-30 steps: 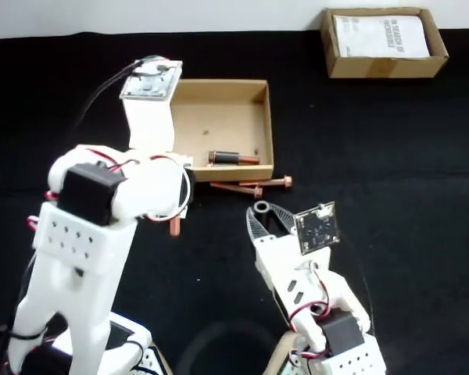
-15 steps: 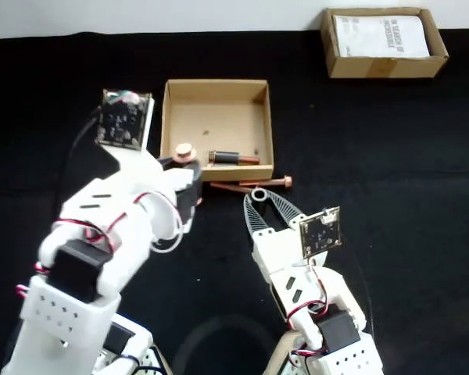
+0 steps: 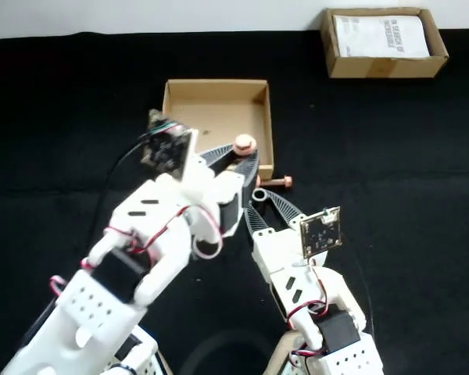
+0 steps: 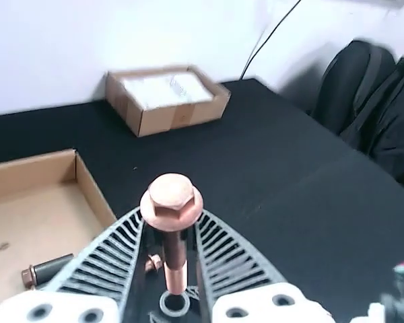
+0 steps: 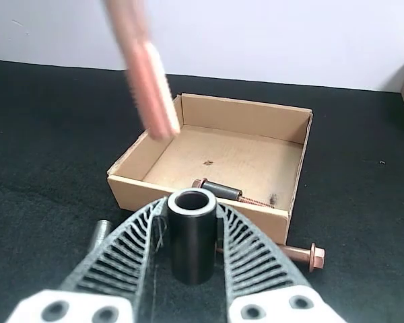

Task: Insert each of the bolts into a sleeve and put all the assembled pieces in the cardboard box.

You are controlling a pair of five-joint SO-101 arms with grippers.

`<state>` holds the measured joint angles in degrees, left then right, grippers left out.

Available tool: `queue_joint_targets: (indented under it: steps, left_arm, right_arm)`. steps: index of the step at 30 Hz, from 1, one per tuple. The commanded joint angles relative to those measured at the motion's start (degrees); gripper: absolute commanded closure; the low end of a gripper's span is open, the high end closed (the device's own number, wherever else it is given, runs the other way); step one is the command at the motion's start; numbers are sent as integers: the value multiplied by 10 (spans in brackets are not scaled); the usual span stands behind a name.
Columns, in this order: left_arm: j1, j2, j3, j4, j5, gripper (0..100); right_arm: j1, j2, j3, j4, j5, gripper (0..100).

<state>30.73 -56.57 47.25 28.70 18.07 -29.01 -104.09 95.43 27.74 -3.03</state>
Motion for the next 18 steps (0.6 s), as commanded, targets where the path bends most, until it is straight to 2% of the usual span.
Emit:
queue_joint_targets:
  steps: [1, 18]
  left_arm:
    - [11, 38, -10, -30, -2, 992]
    - [40, 41, 66, -27, -2, 992]
  right_arm:
    - [-4, -7, 0, -13, -5, 992]
    - [-3, -7, -6, -13, -2, 992]
